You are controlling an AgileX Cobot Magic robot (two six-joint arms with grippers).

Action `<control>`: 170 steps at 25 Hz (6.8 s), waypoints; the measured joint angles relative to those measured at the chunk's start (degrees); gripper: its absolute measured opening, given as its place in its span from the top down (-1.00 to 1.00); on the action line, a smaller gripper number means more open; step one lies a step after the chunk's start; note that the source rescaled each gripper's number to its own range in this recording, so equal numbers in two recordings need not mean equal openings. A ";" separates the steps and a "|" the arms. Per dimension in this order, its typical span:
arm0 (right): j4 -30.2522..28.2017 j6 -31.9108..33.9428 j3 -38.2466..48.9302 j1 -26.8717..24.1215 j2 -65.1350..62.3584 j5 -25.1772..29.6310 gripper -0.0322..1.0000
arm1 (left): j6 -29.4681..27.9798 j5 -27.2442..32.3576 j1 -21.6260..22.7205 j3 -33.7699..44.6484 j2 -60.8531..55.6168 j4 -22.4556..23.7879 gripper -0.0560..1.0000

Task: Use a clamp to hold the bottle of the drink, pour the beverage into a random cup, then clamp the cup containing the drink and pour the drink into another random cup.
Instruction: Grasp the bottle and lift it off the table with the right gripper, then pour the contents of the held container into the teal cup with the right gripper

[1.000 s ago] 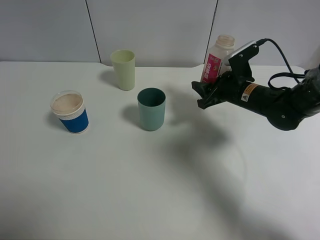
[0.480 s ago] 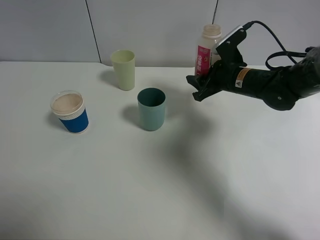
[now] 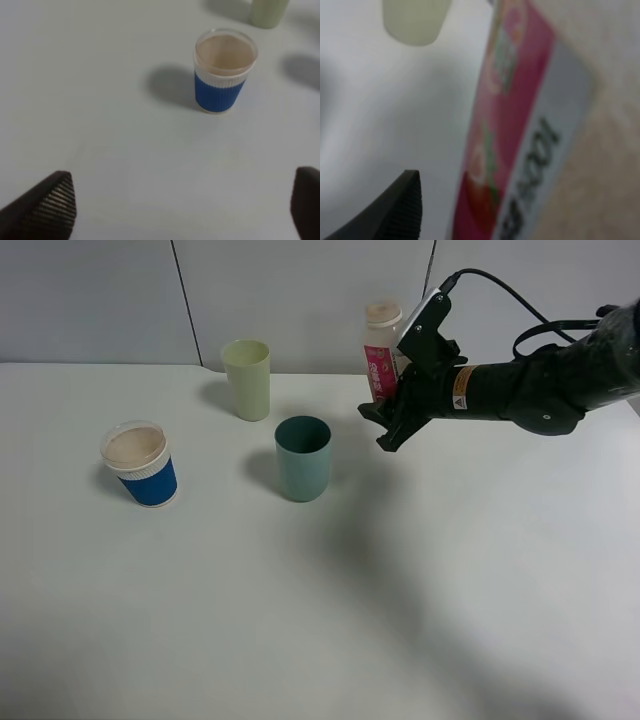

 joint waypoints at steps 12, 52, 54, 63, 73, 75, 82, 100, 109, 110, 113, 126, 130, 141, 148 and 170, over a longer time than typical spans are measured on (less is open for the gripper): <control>-13.53 5.73 -5.59 0.33 -0.02 6.70 0.89 | 0.00 0.00 0.00 0.00 0.00 0.00 -0.19; -37.54 11.44 -11.01 4.43 -0.74 11.87 0.89 | 0.00 0.00 0.00 0.00 0.00 0.00 -0.19; -38.67 12.65 -11.01 4.43 -0.74 11.86 0.89 | 0.00 0.00 0.00 0.00 0.00 0.00 -0.19; -50.94 21.40 -11.01 4.43 -1.36 12.29 0.89 | 0.00 0.00 0.00 0.00 0.00 0.00 -0.19; -52.19 18.74 -11.01 4.49 -3.87 14.04 0.89 | 0.00 0.00 0.00 0.00 0.00 0.00 -0.19; -52.19 18.06 -11.01 4.49 -3.87 14.04 0.89 | 0.00 0.00 0.00 0.00 0.00 0.00 -0.19; -54.91 17.71 -11.01 4.49 -3.87 14.08 0.89 | 0.00 0.00 0.00 0.00 0.00 0.00 -0.19; -56.65 21.79 -11.01 4.49 -3.87 13.51 0.89 | 0.00 0.00 0.00 0.00 0.00 0.00 -0.19; -56.71 17.76 -11.01 4.49 -3.87 13.51 0.89 | 0.00 0.00 0.00 0.00 0.00 0.00 -0.19; -56.71 17.66 -11.01 4.49 -3.87 13.51 0.89 | 0.00 0.00 0.00 0.00 0.00 0.00 -0.19; -56.71 17.04 -11.01 4.49 -3.87 13.57 0.89 | 0.00 0.00 0.00 0.00 0.00 0.00 -0.19; -56.65 10.63 -10.62 4.49 -3.87 16.72 0.89 | 0.00 0.00 0.00 0.00 0.00 0.00 -0.19; -56.65 8.86 -7.72 4.49 -3.94 17.78 0.89 | 0.00 0.00 0.00 0.00 0.00 0.00 -0.19; -56.67 5.68 -6.60 4.49 -3.94 20.44 0.89 | 0.00 0.00 0.00 0.00 0.00 0.00 -0.19; -56.67 5.50 -6.60 6.04 -3.94 22.52 0.89 | 0.00 0.00 0.00 0.00 0.00 0.00 -0.19; -56.67 3.83 -7.96 10.12 -3.94 29.36 0.89 | 0.00 0.00 0.00 0.00 0.00 0.00 -0.19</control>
